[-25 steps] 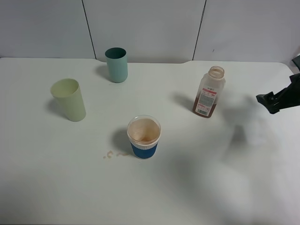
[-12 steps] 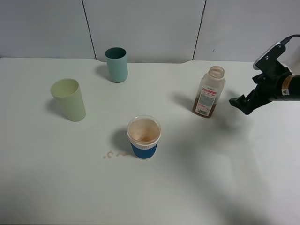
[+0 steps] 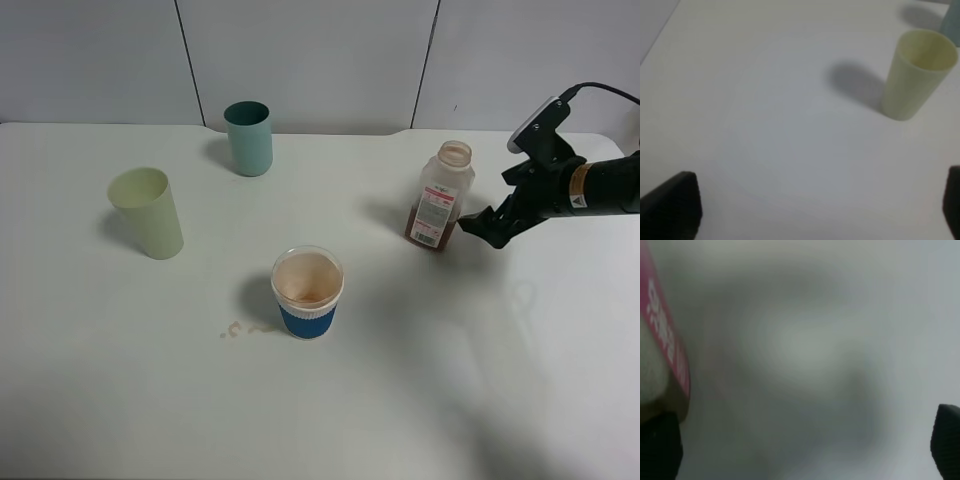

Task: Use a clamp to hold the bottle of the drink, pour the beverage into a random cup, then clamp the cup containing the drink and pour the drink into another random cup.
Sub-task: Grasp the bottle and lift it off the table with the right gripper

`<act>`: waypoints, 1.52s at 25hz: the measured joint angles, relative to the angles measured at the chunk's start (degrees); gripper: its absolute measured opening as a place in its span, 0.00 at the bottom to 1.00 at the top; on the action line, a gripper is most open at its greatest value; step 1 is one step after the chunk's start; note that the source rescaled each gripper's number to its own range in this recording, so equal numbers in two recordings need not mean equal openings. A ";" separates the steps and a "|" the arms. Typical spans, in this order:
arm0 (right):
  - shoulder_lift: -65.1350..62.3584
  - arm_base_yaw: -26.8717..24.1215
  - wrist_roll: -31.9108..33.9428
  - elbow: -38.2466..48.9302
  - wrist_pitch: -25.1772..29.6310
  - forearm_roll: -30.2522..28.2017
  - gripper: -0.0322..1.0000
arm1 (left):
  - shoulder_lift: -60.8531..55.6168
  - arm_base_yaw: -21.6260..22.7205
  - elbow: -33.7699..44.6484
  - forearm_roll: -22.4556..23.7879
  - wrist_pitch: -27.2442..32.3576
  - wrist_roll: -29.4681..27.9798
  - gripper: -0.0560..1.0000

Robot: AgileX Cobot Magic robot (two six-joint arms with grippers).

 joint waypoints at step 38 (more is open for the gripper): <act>0.00 6.58 17.10 0.00 -1.60 -11.90 1.00 | 0.00 0.00 0.00 0.00 0.00 0.00 0.90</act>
